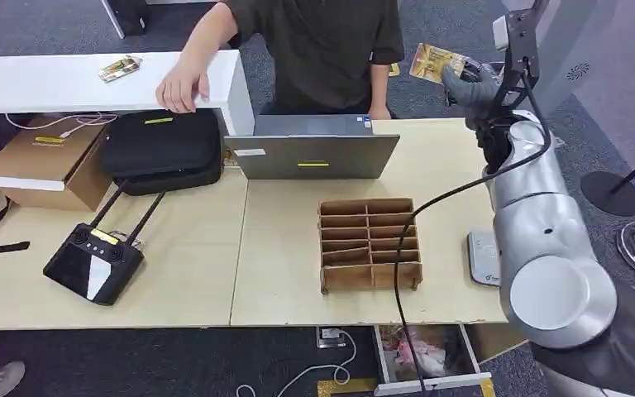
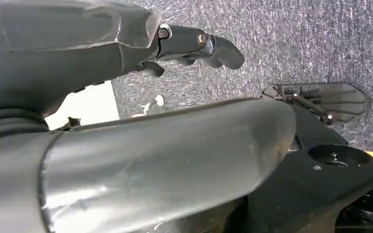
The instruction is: Pass the card to the sensor for recognition and then transmit it.
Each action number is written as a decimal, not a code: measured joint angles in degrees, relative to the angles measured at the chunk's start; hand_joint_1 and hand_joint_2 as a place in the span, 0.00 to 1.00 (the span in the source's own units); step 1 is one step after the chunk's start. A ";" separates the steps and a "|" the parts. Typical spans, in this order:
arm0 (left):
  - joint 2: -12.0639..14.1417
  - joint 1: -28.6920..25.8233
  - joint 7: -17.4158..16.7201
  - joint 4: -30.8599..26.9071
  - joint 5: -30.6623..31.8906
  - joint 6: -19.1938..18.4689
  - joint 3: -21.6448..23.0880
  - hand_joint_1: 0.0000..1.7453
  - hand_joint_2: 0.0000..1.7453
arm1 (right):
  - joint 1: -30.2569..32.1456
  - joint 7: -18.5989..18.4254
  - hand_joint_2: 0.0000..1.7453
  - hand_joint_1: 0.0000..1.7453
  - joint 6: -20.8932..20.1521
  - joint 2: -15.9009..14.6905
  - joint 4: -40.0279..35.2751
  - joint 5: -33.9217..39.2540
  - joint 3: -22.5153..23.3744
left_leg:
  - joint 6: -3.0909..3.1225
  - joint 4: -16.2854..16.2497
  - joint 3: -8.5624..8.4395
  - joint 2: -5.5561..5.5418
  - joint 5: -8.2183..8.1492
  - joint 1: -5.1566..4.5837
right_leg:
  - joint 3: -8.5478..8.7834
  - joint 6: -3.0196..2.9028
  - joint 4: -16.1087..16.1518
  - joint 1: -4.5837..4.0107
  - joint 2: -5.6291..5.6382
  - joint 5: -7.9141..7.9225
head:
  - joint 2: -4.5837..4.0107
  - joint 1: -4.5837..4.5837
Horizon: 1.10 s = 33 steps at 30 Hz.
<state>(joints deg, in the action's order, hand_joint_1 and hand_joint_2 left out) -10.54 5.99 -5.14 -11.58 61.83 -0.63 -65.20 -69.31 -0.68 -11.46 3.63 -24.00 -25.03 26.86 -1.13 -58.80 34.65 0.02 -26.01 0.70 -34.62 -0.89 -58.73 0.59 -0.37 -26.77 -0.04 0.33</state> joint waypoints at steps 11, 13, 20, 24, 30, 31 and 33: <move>0.00 -0.17 0.00 0.00 -0.13 0.39 -0.07 0.00 0.00 | 0.02 0.07 1.00 1.00 4.05 -2.38 -0.17 -0.21 -3.43 | 0.00 0.00 0.00 -0.01 0.00 -0.01 | 0.00 0.00 0.00 0.01 0.00 0.00 | 0.00 0.00; 0.00 -0.18 0.00 0.00 -0.24 0.61 -0.13 0.00 0.00 | 0.10 -0.02 1.00 1.00 5.69 -2.93 -0.17 -0.96 -4.57 | 0.00 0.00 0.00 0.00 0.00 -0.01 | -0.01 0.00 0.01 0.01 0.00 0.00 | 0.00 0.00; 0.02 -0.36 0.00 0.00 -0.83 0.81 -0.48 0.00 0.00 | 4.28 2.01 1.00 1.00 8.35 -7.63 -1.29 -0.30 -6.80 | 0.04 0.00 0.02 -0.19 -0.03 -0.01 | 0.05 0.01 0.06 0.00 -0.17 -0.01 | 0.00 0.00; 0.04 -0.50 0.17 0.00 -1.53 1.77 -0.77 0.00 0.00 | 9.16 3.60 1.00 1.00 8.33 -10.88 -2.97 2.01 -6.95 | 0.06 -0.01 0.02 -0.12 -0.07 -0.05 | 0.04 0.02 0.09 0.05 -0.13 -0.01 | 0.00 0.00; 0.04 -0.61 0.59 0.00 -1.40 2.40 -1.07 0.00 0.00 | 16.80 5.42 1.00 1.00 9.16 -15.34 -6.51 5.96 -7.17 | 0.17 -0.02 0.02 -0.23 -0.14 -0.03 | 0.08 0.08 0.12 0.02 -0.23 -0.06 | 0.00 0.02; 0.04 -0.64 0.59 0.00 -1.29 2.43 -1.09 0.00 0.00 | 18.54 5.73 1.00 1.00 9.01 -15.92 -7.30 6.65 -7.15 | 0.19 -0.02 0.03 -0.22 -0.15 -0.03 | 0.07 0.08 0.12 0.02 -0.24 -0.06 | 0.00 0.00; 0.07 -0.64 0.57 0.00 -1.29 2.67 -1.35 0.00 0.00 | 21.47 6.19 1.00 1.00 8.83 -17.14 -8.40 7.52 -7.10 | 0.19 -0.01 0.04 -0.18 -0.16 -0.04 | 0.06 0.08 0.12 0.03 -0.19 -0.06 | 0.00 -0.02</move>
<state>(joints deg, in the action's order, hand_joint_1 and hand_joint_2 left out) -10.47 5.35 -4.57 -11.58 60.54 2.03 -66.55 -47.84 5.51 -2.62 -13.51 -32.39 -17.51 19.76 -0.94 -58.81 34.69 -0.16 -26.17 0.66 -34.55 -0.82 -58.61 0.62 -0.56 -26.83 -0.04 0.31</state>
